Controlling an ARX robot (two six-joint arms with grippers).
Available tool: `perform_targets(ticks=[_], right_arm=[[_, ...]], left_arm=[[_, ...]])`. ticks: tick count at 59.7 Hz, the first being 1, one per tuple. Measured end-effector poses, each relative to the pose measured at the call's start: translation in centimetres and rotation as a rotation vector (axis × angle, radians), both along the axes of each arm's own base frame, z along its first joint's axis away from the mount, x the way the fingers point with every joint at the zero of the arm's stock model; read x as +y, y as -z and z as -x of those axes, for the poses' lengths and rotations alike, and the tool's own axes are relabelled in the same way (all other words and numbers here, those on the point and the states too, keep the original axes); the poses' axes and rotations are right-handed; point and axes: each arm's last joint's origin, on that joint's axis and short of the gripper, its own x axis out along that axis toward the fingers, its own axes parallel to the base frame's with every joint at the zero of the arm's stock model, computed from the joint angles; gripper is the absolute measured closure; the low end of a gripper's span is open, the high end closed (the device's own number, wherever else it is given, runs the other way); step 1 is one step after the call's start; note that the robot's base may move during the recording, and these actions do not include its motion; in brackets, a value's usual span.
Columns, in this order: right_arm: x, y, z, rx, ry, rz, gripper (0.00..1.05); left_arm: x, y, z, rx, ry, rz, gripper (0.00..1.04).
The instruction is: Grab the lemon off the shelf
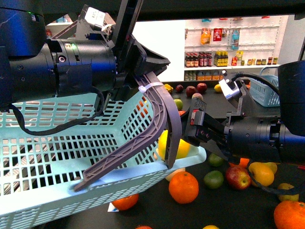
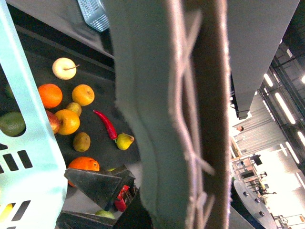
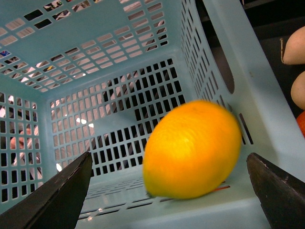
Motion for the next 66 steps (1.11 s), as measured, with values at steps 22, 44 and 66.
perform_targets(ticks=[22,44,66], right_arm=[[-9.8,4.0,-5.5,0.089,0.499,0.150,0.07],[-10.4,15.2,-5.6,0.455,0.485,0.526,0.07],[-6.0,18.8,-4.0,0.312,0.156,0.561,0.07]], left_arm=[[0.0,0.0,0.0,0.006,-0.003,0.001,0.98],[-0.1,0.0,0.0,0.004,0.000,0.000,0.98],[-0.1,0.1,0.0,0.005,0.001,0.000,0.98]])
